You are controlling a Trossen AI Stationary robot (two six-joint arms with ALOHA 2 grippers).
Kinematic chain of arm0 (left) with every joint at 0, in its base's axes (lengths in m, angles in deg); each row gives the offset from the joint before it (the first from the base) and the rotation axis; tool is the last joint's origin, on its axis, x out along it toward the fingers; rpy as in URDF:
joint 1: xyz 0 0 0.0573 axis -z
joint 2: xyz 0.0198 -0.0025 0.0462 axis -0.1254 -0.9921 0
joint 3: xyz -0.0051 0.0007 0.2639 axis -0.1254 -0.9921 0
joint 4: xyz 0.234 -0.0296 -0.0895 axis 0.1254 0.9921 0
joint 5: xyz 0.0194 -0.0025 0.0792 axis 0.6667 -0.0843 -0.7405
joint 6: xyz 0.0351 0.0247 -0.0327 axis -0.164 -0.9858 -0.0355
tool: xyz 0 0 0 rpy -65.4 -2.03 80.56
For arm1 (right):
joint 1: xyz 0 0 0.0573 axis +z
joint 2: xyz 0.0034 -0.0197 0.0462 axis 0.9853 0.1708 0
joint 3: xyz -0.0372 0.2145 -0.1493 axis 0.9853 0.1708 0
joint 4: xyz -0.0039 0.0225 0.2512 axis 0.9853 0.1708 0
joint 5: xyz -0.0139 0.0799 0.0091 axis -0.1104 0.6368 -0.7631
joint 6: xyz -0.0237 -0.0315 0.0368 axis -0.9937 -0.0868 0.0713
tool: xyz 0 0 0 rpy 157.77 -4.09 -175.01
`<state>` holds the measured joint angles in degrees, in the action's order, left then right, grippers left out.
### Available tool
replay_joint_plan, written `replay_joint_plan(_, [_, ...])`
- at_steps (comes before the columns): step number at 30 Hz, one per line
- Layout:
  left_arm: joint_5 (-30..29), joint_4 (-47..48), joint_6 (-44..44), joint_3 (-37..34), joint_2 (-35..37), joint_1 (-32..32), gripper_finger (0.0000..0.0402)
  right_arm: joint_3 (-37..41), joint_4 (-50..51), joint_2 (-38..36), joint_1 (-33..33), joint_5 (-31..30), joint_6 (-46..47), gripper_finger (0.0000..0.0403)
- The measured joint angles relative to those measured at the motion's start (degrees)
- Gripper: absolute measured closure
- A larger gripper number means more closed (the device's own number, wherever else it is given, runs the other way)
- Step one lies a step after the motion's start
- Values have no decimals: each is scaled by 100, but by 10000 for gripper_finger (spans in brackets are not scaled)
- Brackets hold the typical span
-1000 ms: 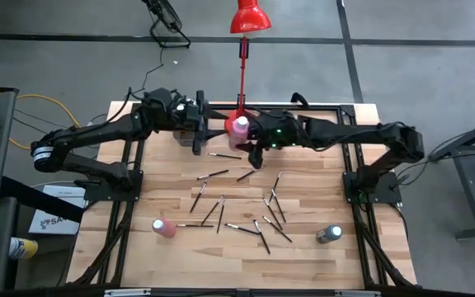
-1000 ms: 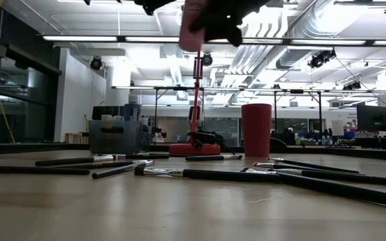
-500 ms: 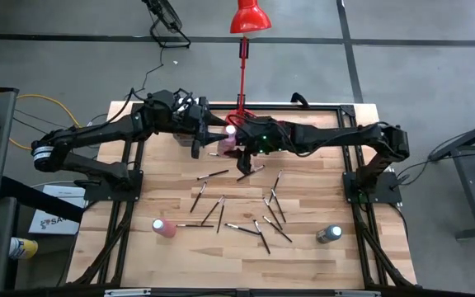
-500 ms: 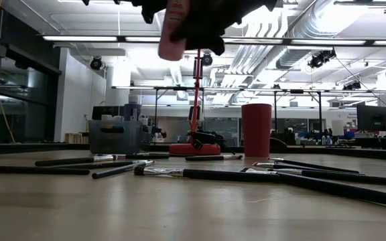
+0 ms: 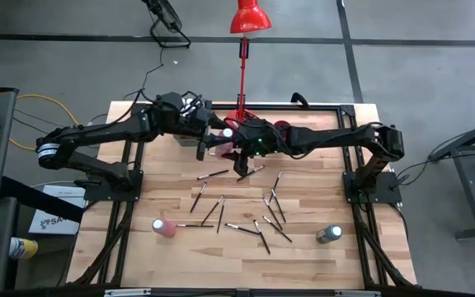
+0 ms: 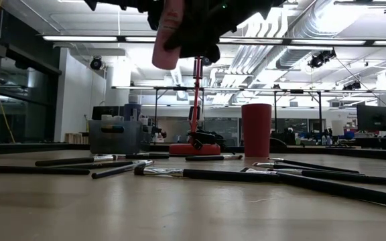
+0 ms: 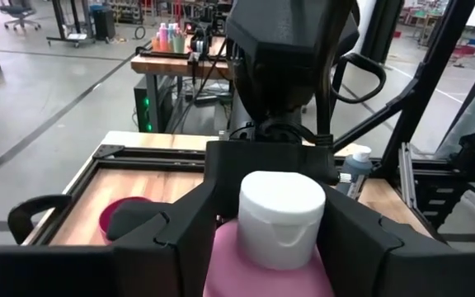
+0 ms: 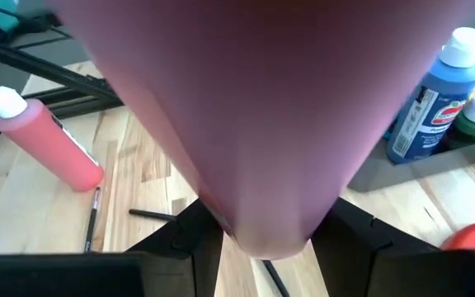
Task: Pick & Place Paint Supplies
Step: Put the large light pink paint bottle into the bin
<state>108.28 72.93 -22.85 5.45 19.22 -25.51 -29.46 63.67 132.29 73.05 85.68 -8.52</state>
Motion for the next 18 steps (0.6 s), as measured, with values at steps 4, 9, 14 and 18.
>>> replay_joint_plan(4, [5, 39, -44, -1, -2, -2, 254, 0, 106, 0, 0, -2, 27, 255])
replay_joint_plan(9, [68, 48, -170, -2, 1, -4, 287, 0, 122, 0, -11, -12, 42, 254])
replay_joint_plan(14, [92, 76, -240, -2, 1, -3, 287, 0, 136, 0, -11, -2, 21, 246])
replay_joint_plan(18, [8, 116, -414, -2, 60, -4, 287, -2, 172, -37, -11, -8, 139, 211])
